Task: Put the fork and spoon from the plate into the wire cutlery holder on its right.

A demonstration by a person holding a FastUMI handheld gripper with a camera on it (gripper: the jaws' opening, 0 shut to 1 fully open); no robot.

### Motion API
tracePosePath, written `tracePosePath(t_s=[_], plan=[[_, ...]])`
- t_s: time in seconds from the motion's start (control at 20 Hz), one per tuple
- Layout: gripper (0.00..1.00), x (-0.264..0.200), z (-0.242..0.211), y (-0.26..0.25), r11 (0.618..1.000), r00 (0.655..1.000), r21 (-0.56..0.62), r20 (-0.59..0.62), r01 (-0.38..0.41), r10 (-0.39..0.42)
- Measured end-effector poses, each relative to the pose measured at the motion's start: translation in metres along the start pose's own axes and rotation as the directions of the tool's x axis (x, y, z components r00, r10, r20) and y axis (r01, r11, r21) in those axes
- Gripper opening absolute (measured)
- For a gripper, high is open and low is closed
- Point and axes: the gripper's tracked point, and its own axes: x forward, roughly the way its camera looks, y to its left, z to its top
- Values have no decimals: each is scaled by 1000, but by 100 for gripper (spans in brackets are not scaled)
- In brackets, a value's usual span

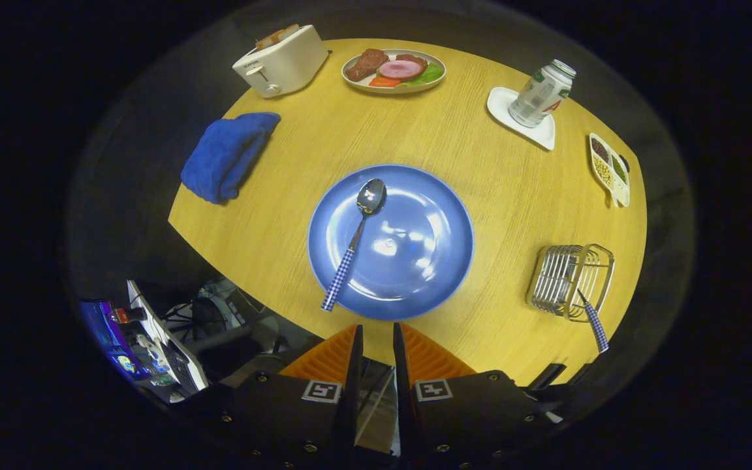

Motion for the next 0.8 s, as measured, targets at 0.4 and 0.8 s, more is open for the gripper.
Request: tracePosePath(t_s=[0.4,0.8], plan=[[27,28,11,26,1000,1000,17,-20,-13,13],[27,60,23,35,995,1000,98,-18,-14,16]])
